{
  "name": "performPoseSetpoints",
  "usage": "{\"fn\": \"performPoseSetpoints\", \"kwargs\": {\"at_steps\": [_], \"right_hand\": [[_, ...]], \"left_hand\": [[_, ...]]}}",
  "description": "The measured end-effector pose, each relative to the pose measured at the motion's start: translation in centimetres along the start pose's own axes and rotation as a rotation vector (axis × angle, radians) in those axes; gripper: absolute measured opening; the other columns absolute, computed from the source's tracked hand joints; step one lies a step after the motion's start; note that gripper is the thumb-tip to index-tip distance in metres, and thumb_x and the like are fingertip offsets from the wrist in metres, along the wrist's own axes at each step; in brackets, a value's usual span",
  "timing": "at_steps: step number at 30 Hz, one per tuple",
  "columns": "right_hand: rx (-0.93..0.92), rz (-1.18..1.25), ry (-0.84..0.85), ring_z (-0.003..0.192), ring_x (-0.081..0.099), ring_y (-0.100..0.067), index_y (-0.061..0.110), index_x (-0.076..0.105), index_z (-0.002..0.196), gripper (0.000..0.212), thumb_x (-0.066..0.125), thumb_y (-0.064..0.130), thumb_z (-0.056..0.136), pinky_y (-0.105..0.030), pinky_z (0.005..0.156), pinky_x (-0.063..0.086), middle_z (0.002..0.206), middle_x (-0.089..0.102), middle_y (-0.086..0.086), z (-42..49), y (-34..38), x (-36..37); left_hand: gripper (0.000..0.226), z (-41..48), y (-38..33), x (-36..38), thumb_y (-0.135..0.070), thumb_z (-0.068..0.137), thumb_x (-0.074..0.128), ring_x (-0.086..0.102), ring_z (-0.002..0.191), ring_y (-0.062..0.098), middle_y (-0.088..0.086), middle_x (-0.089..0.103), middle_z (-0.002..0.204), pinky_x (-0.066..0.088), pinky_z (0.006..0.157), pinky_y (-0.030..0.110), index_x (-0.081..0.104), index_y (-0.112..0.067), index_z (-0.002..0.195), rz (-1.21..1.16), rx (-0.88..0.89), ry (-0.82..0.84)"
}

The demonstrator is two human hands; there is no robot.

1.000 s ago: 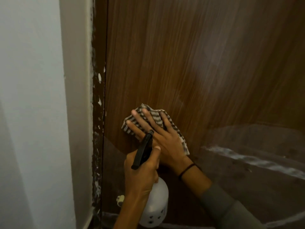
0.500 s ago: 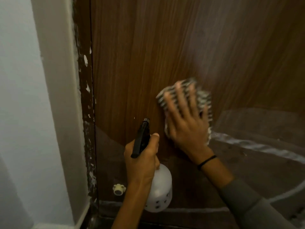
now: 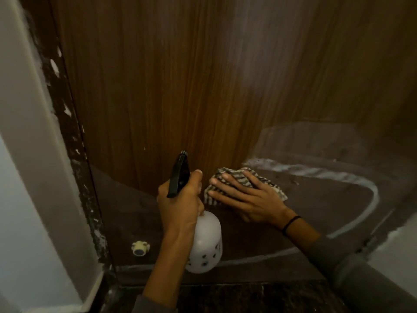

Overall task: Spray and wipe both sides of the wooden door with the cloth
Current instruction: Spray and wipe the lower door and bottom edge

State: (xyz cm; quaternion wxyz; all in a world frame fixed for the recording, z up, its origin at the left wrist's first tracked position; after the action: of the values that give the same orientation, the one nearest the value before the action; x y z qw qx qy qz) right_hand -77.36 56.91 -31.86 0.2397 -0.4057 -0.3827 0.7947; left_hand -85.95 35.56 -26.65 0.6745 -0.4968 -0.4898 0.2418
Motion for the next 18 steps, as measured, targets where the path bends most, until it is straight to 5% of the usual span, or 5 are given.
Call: {"fn": "performPoseSetpoints", "kwargs": {"at_steps": [10, 14, 18], "right_hand": [[0.052, 0.057, -0.025, 0.156, 0.007, -0.028, 0.018, 0.016, 0.162, 0.083, 0.057, 0.036, 0.092, -0.053, 0.125, -0.003, 0.169, 0.01, -0.01, 3.1, 2.0, -0.7], [0.055, 0.123, -0.13, 0.155, 0.003, -0.027, 0.013, 0.023, 0.156, 0.093, 0.074, 0.038, 0.082, -0.051, 0.126, -0.002, 0.159, 0.026, -0.01, 4.0, 2.5, -0.2], [0.108, 0.152, -0.115, 0.157, -0.004, -0.026, 0.016, 0.002, 0.162, 0.085, 0.053, 0.03, 0.096, -0.05, 0.126, -0.002, 0.169, 0.005, -0.01, 0.0, 1.4, -0.3]], "left_hand": [[0.023, 0.0, -0.6, -1.0, -0.014, 0.094, 0.068, 0.04, 0.033, 0.006, -0.004, 0.052, 0.047, 0.033, 0.035, 0.021, 0.062, -0.01, 0.073, 0.076, 0.078, 0.026], [0.024, -0.5, 0.3, 0.6, -0.017, 0.094, 0.069, 0.043, 0.035, 0.007, -0.006, 0.051, 0.042, 0.036, 0.039, 0.022, 0.062, -0.014, 0.071, 0.145, 0.085, 0.053], [0.03, -1.0, 1.2, 2.4, -0.017, 0.095, 0.068, 0.038, 0.033, 0.01, -0.005, 0.045, 0.039, 0.034, 0.04, 0.023, 0.058, -0.011, 0.067, 0.147, 0.032, 0.092]]}}
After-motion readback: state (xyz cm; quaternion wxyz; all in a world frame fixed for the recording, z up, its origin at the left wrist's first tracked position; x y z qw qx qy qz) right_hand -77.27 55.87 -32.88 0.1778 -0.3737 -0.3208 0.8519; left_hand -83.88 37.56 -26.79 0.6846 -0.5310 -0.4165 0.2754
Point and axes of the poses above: each hand's wrist, its own z-axis towards the middle knuckle, its own x-axis out of the palm, y = z × x, the point moved 1 cm from there along z, towards the middle knuckle
